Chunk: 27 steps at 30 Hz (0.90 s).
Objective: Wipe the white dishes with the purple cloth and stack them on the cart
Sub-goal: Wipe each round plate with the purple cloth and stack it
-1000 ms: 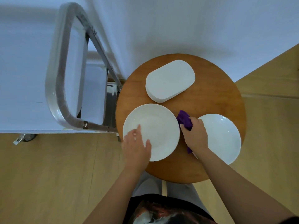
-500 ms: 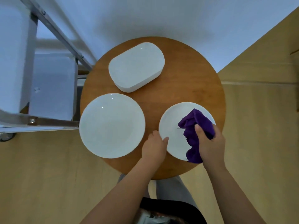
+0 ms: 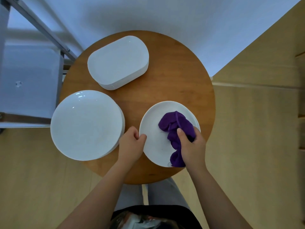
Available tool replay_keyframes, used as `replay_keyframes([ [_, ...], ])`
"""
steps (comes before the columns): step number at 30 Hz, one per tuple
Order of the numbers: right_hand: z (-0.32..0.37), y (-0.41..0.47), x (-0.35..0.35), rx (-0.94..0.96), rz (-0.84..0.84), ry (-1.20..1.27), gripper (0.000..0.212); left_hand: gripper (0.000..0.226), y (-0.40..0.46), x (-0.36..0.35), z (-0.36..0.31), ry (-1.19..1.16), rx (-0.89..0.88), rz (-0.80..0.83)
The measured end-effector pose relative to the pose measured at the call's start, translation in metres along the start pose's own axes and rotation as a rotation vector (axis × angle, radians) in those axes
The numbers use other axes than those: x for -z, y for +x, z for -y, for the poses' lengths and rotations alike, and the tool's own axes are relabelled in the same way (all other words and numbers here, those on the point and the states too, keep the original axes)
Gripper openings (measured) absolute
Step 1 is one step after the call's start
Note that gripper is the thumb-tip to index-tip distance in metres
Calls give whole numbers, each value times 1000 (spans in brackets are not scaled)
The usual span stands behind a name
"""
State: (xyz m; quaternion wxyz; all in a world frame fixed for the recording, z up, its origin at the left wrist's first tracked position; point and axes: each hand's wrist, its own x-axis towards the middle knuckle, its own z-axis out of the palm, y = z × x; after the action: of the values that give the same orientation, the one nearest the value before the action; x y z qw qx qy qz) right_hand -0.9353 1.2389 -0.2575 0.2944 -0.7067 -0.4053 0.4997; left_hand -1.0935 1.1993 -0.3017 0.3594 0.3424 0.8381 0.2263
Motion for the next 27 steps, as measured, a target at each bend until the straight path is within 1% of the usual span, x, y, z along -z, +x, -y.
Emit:
replay_keyframes([
  [2,2,2,2,-25,8,36,11,24,-3,-1,-9,-176,114,-51],
  [3,3,2,2,-37,9,54,10,17,-4,-1,-14,-273,192,-29],
  [4,3,3,3,-46,12,67,8,14,-6,-1,-19,-369,263,18],
  [5,4,3,4,-54,18,74,6,16,-7,-3,-23,-447,296,76],
  [7,4,3,5,-74,38,84,4,18,-12,-5,-31,-503,263,152],
  [8,4,4,7,-84,43,96,3,23,-14,-6,-35,-510,234,151],
  [10,4,4,11,-121,28,151,2,36,-15,-5,-41,-511,241,122],
  [13,5,3,15,-176,-34,264,13,51,-15,-2,-50,-524,292,175],
  [15,6,-2,17,-143,-104,238,17,52,-18,-1,-52,-552,305,162],
  [16,6,-5,19,-119,-134,227,16,49,-20,1,-53,-601,323,145],
  [17,8,-8,20,-101,-132,225,15,43,-22,2,-54,-672,338,138],
  [18,10,-10,21,-73,-88,196,14,40,-24,4,-55,-747,341,142],
  [19,12,-13,23,-30,-15,136,17,39,-27,7,-56,-817,328,148],
  [20,14,-15,25,41,70,24,31,36,-29,11,-57,-878,317,156],
  [21,17,-16,25,111,143,-134,51,32,-30,15,-58,-932,310,169],
  [22,19,-15,24,157,181,-310,67,30,-32,18,-59,-965,301,181],
  [23,21,-14,20,189,179,-472,79,29,-34,20,-60,-979,287,191],
  [24,22,-14,14,206,162,-574,87,28,-36,22,-62,-981,275,195],
  [25,25,-13,8,211,138,-608,92,28,-38,23,-64,-984,269,199],
  [27,34,-13,-6,203,52,-534,97,28,-43,24,-68,-990,268,225],
])
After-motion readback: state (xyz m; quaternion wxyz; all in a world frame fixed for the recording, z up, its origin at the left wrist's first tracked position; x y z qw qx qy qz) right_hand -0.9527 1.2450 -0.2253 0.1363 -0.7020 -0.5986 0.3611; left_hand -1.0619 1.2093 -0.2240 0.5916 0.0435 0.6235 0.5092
